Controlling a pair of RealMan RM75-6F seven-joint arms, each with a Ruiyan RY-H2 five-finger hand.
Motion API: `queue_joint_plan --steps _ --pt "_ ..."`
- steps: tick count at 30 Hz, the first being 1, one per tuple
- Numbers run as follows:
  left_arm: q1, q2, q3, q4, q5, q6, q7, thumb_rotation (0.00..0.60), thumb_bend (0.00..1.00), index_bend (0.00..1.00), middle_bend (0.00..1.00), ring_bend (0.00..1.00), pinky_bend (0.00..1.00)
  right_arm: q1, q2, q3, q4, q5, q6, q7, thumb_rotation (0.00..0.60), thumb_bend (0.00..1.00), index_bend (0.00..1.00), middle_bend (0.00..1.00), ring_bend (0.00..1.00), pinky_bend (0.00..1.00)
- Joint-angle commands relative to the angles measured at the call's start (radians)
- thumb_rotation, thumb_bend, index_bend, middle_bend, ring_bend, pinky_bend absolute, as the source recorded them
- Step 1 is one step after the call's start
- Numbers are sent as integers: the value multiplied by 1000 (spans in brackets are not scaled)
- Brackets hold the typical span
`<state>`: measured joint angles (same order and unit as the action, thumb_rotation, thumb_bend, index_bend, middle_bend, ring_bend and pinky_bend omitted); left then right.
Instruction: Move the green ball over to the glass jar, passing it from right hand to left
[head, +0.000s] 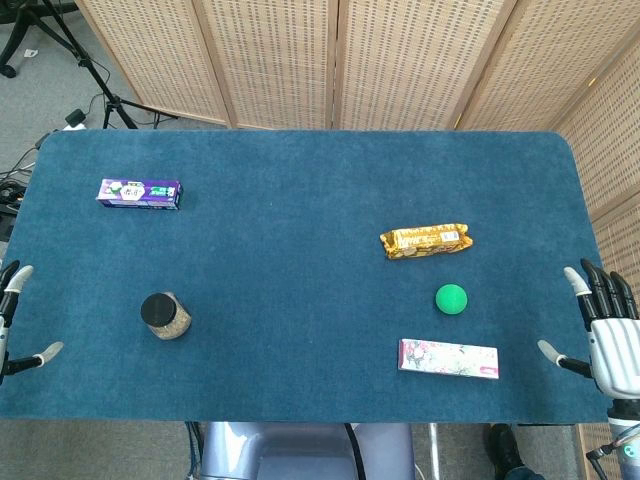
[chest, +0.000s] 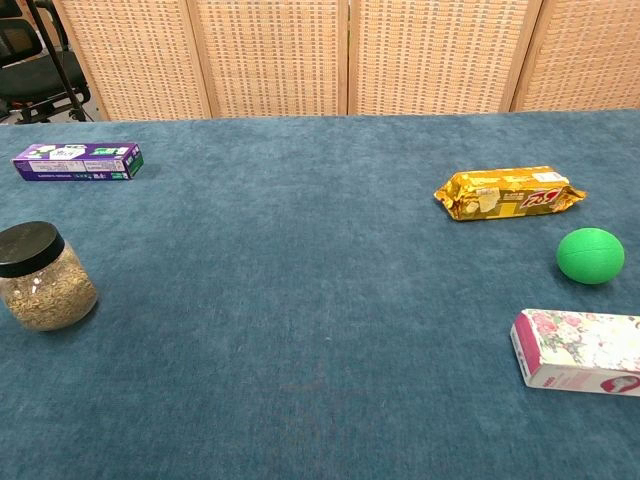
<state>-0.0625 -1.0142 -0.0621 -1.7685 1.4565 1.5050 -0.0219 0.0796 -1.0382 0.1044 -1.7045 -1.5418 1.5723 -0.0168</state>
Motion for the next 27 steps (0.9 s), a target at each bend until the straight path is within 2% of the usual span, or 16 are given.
queue_joint_plan --steps 1,7,11,12,16,21,27 --pt "1 1 0 0 0 1 -2 600 0 0 0 0 0 -1 0 0 3 -1 -1 5 600 0 0 0 0 0" --pt "7 4 2 -2 13 16 -7 600 0 0 0 0 0 2 3 -3 8 -2 -14 18 600 0 0 0 0 0" --pt "4 4 1 -1 12 11 -7 600 0 0 0 0 0 50 4 -2 10 -11 -90 13 600 0 0 0 0 0" --pt "3 3 1 0 10 8 -6 600 0 0 0 0 0 64 4 0 13 -12 -111 9 600 0 0 0 0 0" --pt "-2 3 -5 -2 -7 -4 -3 600 0 0 0 0 0 202 -6 4 51 -25 -326 71 600 0 0 0 0 0" --pt "-5 2 -11 -2 -25 -12 0 600 0 0 0 0 0 296 -76 10 131 -4 -460 72 600 0 10 0 0 0" --pt "-14 -1 -16 -1 -42 -28 11 600 0 0 0 0 0 352 -170 15 230 51 -543 25 600 0 67 0 0 0"
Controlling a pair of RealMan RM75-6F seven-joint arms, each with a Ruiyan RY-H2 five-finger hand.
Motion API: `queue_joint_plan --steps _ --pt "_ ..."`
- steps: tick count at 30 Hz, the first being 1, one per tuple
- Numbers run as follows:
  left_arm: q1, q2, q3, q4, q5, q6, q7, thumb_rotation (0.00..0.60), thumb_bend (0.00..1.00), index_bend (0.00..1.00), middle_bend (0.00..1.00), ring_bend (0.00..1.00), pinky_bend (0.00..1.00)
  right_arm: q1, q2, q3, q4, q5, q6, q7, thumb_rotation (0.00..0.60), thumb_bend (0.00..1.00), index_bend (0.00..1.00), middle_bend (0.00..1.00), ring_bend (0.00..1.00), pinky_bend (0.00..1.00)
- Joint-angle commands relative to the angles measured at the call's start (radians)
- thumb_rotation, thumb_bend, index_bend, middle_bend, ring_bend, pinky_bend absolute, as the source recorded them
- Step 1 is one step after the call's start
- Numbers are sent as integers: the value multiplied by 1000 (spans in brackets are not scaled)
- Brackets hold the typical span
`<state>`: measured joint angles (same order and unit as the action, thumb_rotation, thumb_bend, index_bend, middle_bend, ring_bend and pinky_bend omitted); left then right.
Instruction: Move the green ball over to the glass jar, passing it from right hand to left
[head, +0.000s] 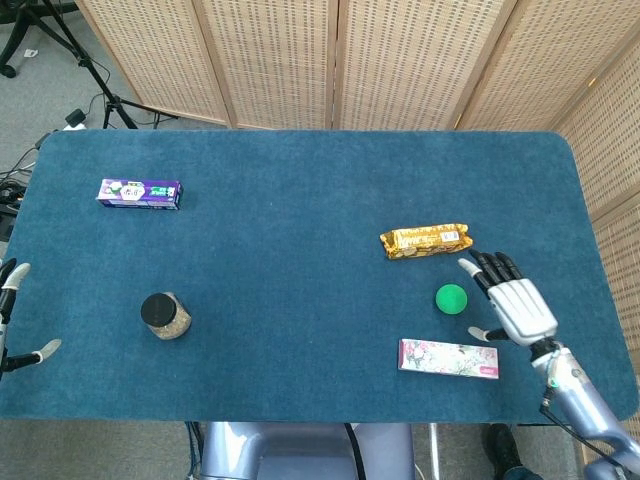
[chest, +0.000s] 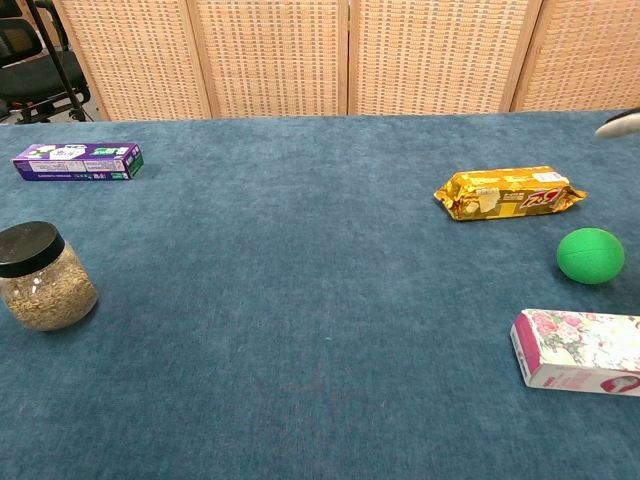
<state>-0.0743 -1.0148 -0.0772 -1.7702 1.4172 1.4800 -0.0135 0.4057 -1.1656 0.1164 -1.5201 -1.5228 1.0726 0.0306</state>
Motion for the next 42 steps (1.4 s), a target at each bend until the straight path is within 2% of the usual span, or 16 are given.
queue_joint_plan --steps 1,4,9,16,20,22,24,28,34,38,42 --pt "-3 -1 -3 1 -7 -5 3 600 0 0 0 0 0 33 -53 2 59 42 -58 -30 600 0 68 0 0 0" --pt "-6 -2 -5 2 -17 -12 6 600 0 0 0 0 0 47 -77 -1 93 67 -85 -54 600 0 74 2 0 18" --pt "-10 -4 -8 2 -28 -22 12 600 0 0 0 0 0 65 -104 -11 131 105 -135 -78 600 0 114 56 31 158" --pt "-14 -11 -7 2 -33 -28 26 600 0 0 0 0 0 93 -188 -10 238 124 -151 -60 600 0 194 202 207 301" --pt "-15 -14 -6 2 -36 -30 33 600 0 0 0 0 0 108 -235 -12 306 116 -151 -41 600 0 269 336 343 410" --pt "-16 -15 -6 1 -37 -32 34 600 0 0 0 0 0 115 -260 -12 339 109 -143 -37 600 40 348 441 443 482" --pt "-16 -15 -6 1 -38 -32 35 600 0 0 0 0 0 119 -289 -11 374 99 -122 -28 600 159 443 548 544 541" --pt "-16 -14 -8 1 -42 -33 31 600 0 0 0 0 0 117 -318 -17 398 64 -75 61 600 380 537 638 616 558" --pt "-11 -6 -6 1 -33 -26 10 600 0 0 0 0 0 116 -279 -33 303 -29 34 100 600 414 564 656 623 558" --pt "-9 0 -4 1 -25 -23 -5 600 0 0 0 0 0 141 -227 -30 143 -93 71 81 600 414 565 656 623 558" --pt "-7 6 0 2 -15 -22 -22 600 0 0 0 0 0 178 -182 -17 -29 -111 40 -20 600 416 564 656 623 558"
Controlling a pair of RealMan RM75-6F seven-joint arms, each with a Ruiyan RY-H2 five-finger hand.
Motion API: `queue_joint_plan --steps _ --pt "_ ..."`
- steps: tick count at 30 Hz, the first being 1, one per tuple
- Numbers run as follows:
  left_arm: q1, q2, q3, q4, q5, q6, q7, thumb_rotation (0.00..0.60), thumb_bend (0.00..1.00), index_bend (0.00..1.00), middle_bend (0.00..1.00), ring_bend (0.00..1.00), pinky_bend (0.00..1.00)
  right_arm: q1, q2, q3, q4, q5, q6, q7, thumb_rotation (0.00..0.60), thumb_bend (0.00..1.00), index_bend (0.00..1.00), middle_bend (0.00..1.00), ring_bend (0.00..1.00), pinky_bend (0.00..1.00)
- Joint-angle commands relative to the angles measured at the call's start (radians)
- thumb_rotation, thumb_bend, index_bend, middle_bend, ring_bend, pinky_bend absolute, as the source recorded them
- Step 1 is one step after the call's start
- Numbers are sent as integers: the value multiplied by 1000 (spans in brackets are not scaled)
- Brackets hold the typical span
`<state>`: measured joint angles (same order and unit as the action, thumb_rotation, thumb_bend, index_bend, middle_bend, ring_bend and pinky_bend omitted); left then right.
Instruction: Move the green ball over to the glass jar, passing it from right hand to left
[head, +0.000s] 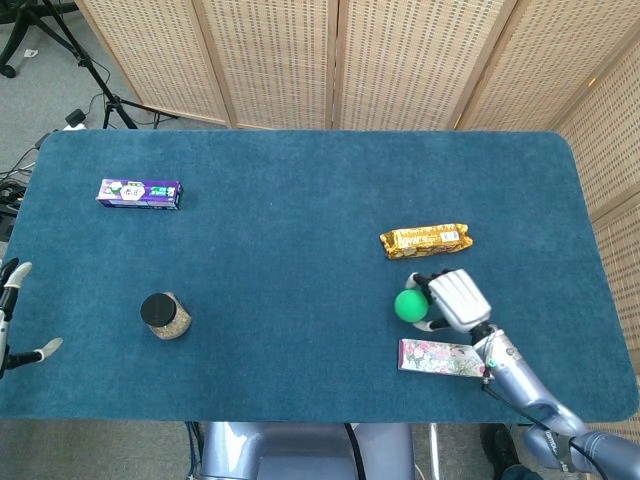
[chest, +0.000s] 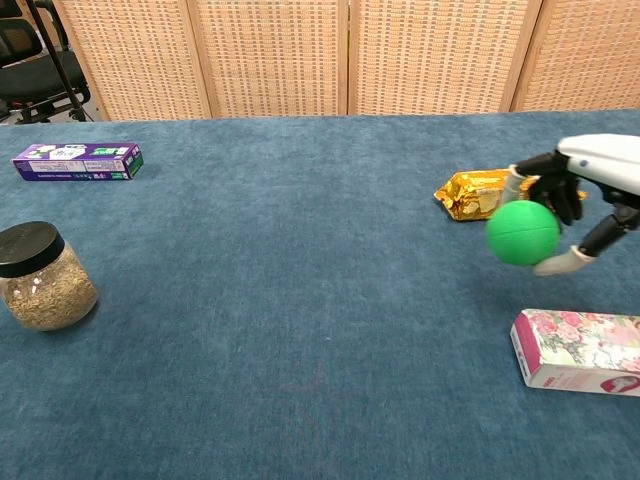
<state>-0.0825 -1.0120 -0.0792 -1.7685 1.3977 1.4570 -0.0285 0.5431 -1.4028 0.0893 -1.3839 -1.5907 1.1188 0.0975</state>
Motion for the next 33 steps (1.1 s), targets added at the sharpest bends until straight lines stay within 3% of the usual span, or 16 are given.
queue_joint_plan --steps 1,6,11,17,22,24,26,28,30,33 --pt "2 5 3 1 8 2 -11 600 0 0 0 0 0 53 58 16 -202 -41 -22 -123 600 423 564 656 623 558" --pt "6 12 6 5 20 7 -37 600 0 0 0 0 0 119 23 50 -320 24 -128 -275 600 440 565 655 623 558" --pt "-1 16 6 11 19 -9 -51 600 0 0 0 0 0 168 -86 81 -359 180 -203 -456 600 440 565 653 623 558" --pt "-6 22 6 16 14 -22 -72 600 0 0 0 0 0 221 -278 89 -292 372 -212 -674 600 440 564 653 623 558" --pt "-7 31 6 25 12 -30 -103 600 0 0 0 0 0 248 -353 84 -225 472 -203 -772 600 429 564 634 623 558" --pt "-8 33 6 28 10 -35 -110 600 0 0 0 0 0 254 -355 77 -223 504 -201 -807 600 343 556 576 598 558" --pt "-10 34 6 29 9 -39 -114 600 0 0 0 0 0 261 -353 73 -225 527 -201 -829 600 187 483 446 491 539" --pt "-11 35 6 30 10 -41 -117 600 0 0 0 0 0 269 -342 70 -236 555 -214 -838 600 29 303 233 275 410" --pt "-11 36 6 31 9 -41 -119 600 0 0 0 0 0 280 -319 67 -259 595 -228 -852 600 0 197 122 154 298" --pt "-11 35 6 31 8 -41 -118 600 0 0 0 0 0 289 -299 63 -284 616 -215 -884 600 0 118 46 97 220"
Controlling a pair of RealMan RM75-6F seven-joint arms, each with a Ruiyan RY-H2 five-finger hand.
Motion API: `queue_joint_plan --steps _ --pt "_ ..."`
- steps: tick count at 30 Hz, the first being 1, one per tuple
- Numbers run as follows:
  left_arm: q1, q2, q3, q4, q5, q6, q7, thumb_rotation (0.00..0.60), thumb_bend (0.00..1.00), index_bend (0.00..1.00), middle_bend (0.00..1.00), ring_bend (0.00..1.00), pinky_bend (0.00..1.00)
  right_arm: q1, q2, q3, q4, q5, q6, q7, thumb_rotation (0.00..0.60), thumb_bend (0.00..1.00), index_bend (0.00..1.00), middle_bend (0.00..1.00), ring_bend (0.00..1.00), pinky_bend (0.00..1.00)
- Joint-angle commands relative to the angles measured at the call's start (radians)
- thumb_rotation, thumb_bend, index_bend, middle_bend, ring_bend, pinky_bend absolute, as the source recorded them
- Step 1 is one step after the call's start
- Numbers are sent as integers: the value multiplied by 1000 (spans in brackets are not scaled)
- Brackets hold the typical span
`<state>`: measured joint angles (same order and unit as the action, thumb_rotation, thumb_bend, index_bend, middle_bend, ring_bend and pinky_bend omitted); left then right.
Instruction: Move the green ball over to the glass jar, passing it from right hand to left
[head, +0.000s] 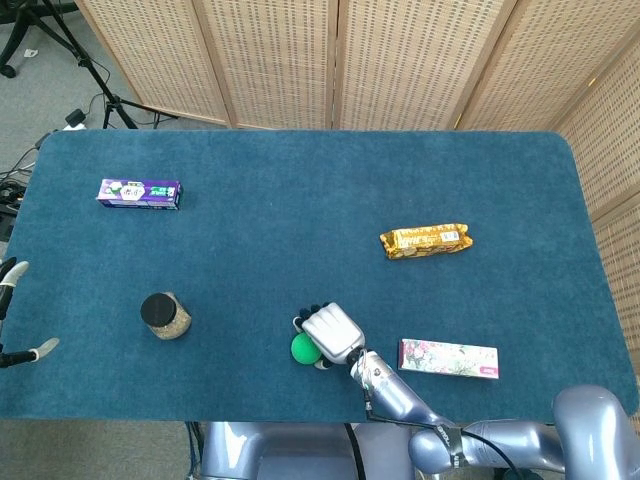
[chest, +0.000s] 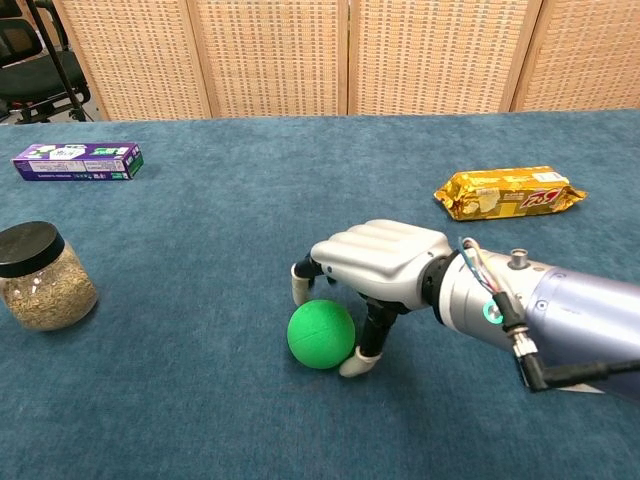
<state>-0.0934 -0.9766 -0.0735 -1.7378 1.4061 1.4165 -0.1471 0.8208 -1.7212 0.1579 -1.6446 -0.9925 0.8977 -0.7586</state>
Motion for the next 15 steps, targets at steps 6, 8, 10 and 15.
queue_joint_plan --steps 6,8,10,15 --pt "-10 -15 2 3 -1 -13 30 600 0 0 0 0 0 16 132 -27 -190 77 82 -133 600 0 41 0 13 128" --pt "-11 -19 3 4 0 -13 35 600 0 0 0 0 0 9 191 -32 -262 77 114 -147 600 0 21 0 2 117" --pt "-18 -21 9 9 14 -24 34 600 0 0 0 0 0 -31 323 -42 -372 15 169 -127 600 0 8 0 0 103" --pt "-29 -60 6 56 113 33 14 600 0 0 0 0 0 -176 557 -124 -389 -309 335 8 600 0 4 0 0 60"
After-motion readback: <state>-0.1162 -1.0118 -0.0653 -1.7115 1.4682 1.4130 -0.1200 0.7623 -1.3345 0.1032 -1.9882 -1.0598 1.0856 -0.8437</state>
